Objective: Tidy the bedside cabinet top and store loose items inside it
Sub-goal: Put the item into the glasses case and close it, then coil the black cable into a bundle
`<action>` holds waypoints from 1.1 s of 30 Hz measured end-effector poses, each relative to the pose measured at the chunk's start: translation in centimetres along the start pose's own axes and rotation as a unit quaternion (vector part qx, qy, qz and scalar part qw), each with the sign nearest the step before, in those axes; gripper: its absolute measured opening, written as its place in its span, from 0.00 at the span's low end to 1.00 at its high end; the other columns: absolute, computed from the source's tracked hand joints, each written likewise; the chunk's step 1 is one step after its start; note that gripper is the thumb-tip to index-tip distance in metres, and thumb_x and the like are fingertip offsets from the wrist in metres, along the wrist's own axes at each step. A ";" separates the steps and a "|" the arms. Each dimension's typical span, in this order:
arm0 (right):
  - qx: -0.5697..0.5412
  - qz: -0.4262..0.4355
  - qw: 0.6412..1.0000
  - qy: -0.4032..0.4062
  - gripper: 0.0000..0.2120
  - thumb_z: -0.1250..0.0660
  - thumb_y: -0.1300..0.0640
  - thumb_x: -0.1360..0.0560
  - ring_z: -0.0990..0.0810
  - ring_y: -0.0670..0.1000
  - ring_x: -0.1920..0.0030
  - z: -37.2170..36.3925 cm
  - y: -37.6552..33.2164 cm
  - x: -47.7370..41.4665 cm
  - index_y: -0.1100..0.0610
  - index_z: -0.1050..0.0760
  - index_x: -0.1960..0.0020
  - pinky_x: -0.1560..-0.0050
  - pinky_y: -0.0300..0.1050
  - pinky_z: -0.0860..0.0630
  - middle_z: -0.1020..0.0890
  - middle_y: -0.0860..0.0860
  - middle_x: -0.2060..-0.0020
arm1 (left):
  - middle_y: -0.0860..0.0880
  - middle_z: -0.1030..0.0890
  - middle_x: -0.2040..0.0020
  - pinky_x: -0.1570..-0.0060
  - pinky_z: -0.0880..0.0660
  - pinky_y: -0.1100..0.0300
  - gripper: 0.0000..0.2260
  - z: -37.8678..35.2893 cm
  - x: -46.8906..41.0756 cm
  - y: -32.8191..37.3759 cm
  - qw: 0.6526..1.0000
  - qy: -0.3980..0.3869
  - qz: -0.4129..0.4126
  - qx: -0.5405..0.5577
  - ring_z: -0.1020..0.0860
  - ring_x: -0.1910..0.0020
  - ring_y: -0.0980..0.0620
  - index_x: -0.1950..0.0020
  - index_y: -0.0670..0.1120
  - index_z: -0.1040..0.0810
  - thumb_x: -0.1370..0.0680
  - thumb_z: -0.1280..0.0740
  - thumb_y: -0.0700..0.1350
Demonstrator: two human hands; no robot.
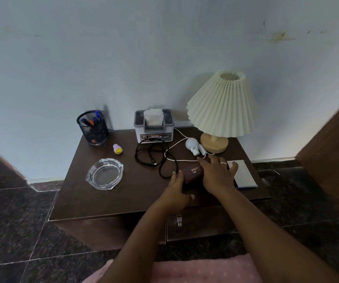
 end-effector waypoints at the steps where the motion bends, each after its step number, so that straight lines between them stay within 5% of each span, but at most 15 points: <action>1: -0.006 -0.002 1.000 -0.003 0.30 0.40 0.57 0.24 0.48 0.56 0.25 -0.1 -0.1 0.0 0.43 0.45 0.26 0.30 0.67 0.54 0.43 0.52 0.25 | 0.43 0.58 0.22 0.31 0.47 0.63 0.38 0.3 0.0 0.1 1.000 0.003 0.010 -0.005 0.53 0.23 0.47 0.22 0.45 0.56 0.24 0.33 0.44; 6: -0.048 0.052 0.997 0.039 0.24 0.42 0.55 0.24 0.47 0.55 0.26 0.0 -3.1 0.1 0.46 0.36 0.29 0.31 0.68 0.58 0.39 0.50 0.27 | 0.41 0.43 0.24 0.30 0.41 0.59 0.33 3.2 0.2 -0.3 0.997 0.044 0.042 -0.041 0.43 0.25 0.45 0.24 0.42 0.44 0.25 0.32 0.46; 10: -0.092 0.109 0.989 0.035 0.20 0.44 0.51 0.23 0.42 0.52 0.27 -0.5 -7.3 0.0 0.43 0.33 0.32 0.32 0.67 0.59 0.33 0.48 0.29 | 0.40 0.26 0.34 0.42 0.34 0.64 0.20 6.0 0.8 -1.2 0.993 0.077 0.052 -0.069 0.28 0.35 0.45 0.33 0.40 0.28 0.25 0.33 0.42; 17: 0.007 0.035 0.998 -0.044 0.20 0.49 0.48 0.21 0.40 0.57 0.27 -2.6 -9.4 -1.0 0.47 0.33 0.31 0.33 0.72 0.64 0.32 0.55 0.30 | 0.41 0.37 0.28 0.32 0.36 0.52 0.30 7.7 1.4 -4.3 0.983 0.074 0.130 -0.104 0.36 0.29 0.41 0.28 0.46 0.37 0.27 0.33 0.52; 22: -0.062 0.006 0.998 -0.007 0.14 0.44 0.57 0.25 0.29 0.53 0.35 -1.6 -9.8 -1.8 0.53 0.22 0.47 0.31 0.70 0.58 0.22 0.50 0.43 | 0.42 0.36 0.29 0.33 0.34 0.49 0.28 8.6 1.2 -4.8 0.980 0.087 0.127 -0.122 0.35 0.30 0.42 0.29 0.47 0.35 0.26 0.34 0.53; 28: -0.128 -0.029 0.991 0.032 0.10 0.39 0.54 0.24 0.24 0.50 0.40 -1.3 -8.2 -2.1 0.49 0.23 0.45 0.31 0.56 0.46 0.20 0.47 0.44 | 0.43 0.37 0.29 0.32 0.35 0.48 0.27 8.2 1.3 -4.3 0.980 0.093 0.124 -0.122 0.35 0.30 0.42 0.29 0.48 0.36 0.25 0.35 0.54; 33: -0.045 -0.005 0.998 0.042 0.14 0.39 0.48 0.24 0.28 0.55 0.37 -2.1 -8.7 -2.1 0.51 0.27 0.41 0.34 0.59 0.43 0.25 0.51 0.41 | 0.43 0.37 0.29 0.32 0.35 0.48 0.26 7.6 1.6 -4.4 0.979 0.086 0.135 -0.129 0.35 0.30 0.42 0.29 0.48 0.36 0.25 0.35 0.54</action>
Point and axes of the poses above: each hand's wrist, its own x-axis away from the middle knuckle, its own z-axis out of the back of the hand, y = z × x, the point moved 4 cm from there along -x, towards the middle knuckle
